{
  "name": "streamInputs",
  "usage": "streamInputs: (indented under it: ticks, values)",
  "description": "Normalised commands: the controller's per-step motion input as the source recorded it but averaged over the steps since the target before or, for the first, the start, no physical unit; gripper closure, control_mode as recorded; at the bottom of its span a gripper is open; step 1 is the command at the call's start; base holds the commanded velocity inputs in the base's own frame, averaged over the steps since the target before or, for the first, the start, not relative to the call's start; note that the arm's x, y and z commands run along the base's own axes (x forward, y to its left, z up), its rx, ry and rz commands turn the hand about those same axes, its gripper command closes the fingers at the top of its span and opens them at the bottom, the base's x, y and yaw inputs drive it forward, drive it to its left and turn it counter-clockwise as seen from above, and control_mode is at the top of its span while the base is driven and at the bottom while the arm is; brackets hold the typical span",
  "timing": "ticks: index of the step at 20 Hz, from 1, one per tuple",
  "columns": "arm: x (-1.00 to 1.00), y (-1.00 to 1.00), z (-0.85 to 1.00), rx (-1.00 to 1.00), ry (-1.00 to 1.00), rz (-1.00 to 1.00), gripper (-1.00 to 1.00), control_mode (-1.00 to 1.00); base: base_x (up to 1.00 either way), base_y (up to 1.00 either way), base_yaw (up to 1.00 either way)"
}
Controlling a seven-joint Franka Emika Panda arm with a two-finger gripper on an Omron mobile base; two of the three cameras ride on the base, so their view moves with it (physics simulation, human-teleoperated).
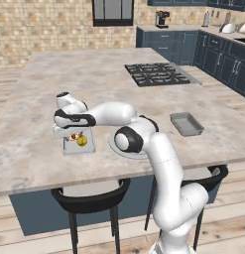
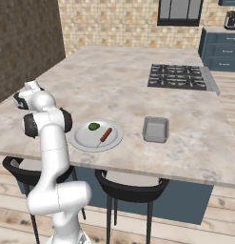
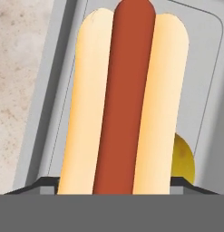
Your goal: Place one cooked food and one vegetable from the large plate to each tupperware container.
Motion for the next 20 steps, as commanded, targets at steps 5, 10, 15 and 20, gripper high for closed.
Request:
streamInputs:
  ticks: [5,10,15,20]
  values:
    - [0.00,0.00,0.00,0.00,0.00,0.00,-1.00,-1.00,0.00,0.00,0.00]
    - [0.00,-0.01,0.00,0.00,0.00,0.00,-1.00,-1.00,0.00,0.00,0.00]
    - [-0.19,-0.20,0.34,0.00,0.00,-0.02,-1.00,-1.00,0.00,0.00,0.00]
    - [-0.45,-0.39,0.49,-0.03,0.00,-0.12,-1.00,-1.00,0.00,0.00,0.00]
